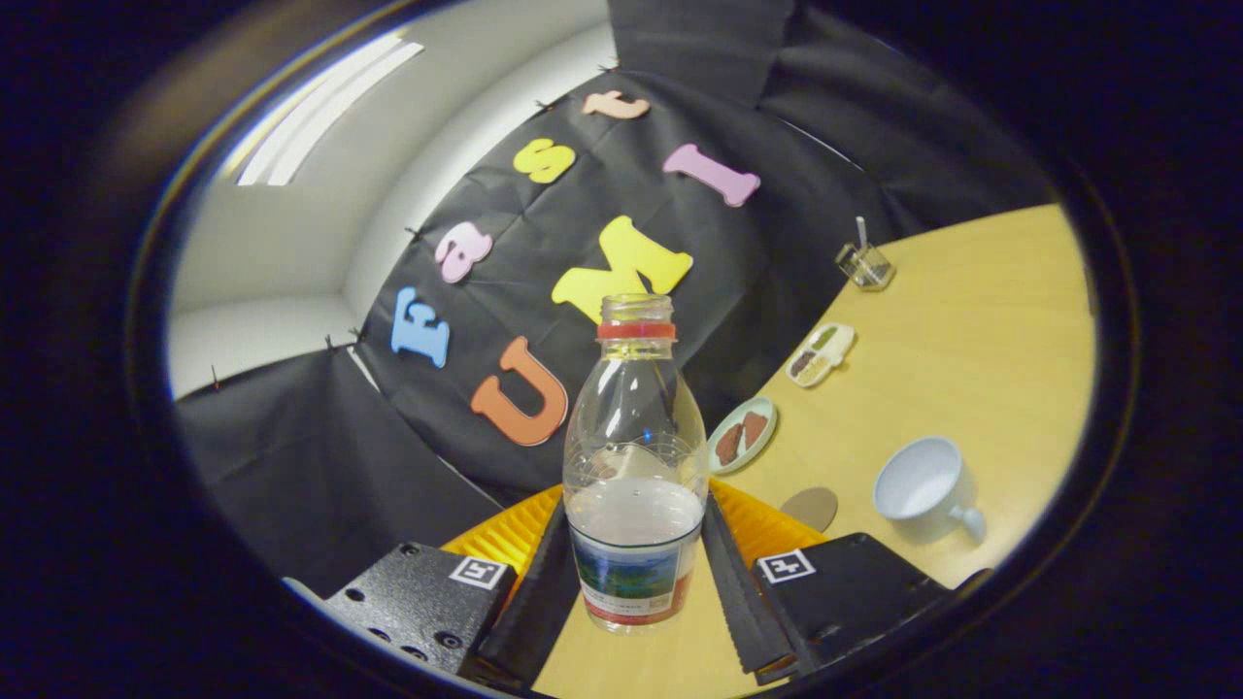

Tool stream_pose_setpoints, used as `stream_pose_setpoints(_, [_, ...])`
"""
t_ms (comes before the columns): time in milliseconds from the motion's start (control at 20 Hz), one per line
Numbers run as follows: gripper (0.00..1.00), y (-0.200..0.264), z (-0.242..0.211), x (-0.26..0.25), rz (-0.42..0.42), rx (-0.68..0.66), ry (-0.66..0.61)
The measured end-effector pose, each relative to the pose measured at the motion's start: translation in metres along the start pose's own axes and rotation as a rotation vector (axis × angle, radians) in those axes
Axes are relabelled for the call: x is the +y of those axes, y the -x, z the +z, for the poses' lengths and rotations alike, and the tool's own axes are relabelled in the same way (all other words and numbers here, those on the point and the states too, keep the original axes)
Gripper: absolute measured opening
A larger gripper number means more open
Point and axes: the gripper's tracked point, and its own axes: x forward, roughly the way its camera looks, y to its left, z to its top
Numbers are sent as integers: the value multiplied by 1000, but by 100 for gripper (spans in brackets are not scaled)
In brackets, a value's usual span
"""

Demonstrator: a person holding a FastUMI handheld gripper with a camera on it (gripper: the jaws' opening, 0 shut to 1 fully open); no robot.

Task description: Take the bottle from table, then pour the juice into the cup, finally place the bottle on the coaster

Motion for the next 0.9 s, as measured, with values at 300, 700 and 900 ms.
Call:
stream_pose_setpoints(300, [79, 5, 39, 20, -64, -34, 359])
stream_pose_setpoints(700, [80, -20, 58, 27, -102, -82, 655])
stream_pose_setpoints(900, [80, -49, 31, -7, -152, -38, 707])
